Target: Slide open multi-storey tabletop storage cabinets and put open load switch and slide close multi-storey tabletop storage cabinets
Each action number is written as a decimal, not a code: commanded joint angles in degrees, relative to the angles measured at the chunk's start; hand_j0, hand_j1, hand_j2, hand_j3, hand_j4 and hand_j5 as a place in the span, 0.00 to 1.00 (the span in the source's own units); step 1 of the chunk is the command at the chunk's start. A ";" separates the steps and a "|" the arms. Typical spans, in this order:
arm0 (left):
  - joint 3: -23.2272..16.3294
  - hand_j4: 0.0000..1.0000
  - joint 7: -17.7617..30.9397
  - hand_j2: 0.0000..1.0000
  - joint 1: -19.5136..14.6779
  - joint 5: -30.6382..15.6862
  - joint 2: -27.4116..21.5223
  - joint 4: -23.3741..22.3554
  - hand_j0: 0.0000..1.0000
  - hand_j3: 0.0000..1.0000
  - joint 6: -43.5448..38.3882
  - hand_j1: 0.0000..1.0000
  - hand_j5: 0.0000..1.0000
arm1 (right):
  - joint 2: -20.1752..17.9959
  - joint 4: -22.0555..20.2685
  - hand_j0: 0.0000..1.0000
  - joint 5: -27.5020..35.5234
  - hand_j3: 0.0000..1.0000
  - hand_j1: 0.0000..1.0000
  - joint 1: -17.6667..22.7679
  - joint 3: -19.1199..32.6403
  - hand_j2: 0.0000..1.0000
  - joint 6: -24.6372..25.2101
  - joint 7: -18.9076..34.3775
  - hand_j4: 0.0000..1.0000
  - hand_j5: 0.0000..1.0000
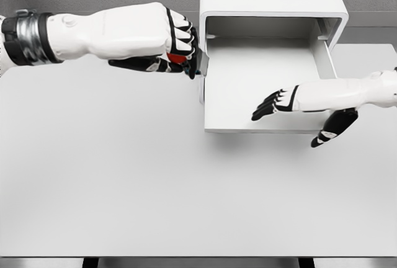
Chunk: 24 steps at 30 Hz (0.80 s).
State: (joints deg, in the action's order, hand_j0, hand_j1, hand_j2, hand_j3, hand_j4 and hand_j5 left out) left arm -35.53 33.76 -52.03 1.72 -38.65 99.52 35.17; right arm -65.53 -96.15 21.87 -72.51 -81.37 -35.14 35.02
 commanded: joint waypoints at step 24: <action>-4.10 0.41 0.34 0.41 -0.44 5.32 13.96 -8.99 0.41 0.41 -0.17 0.41 0.41 | -3.03 -1.14 1.00 1.33 1.00 1.00 0.18 -0.36 1.00 0.14 -0.02 1.00 1.00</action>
State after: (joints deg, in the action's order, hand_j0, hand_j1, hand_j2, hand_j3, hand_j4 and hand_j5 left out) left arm -39.12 34.19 -52.38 6.92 -25.60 91.68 35.18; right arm -68.45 -97.20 22.80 -72.33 -81.78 -35.15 35.02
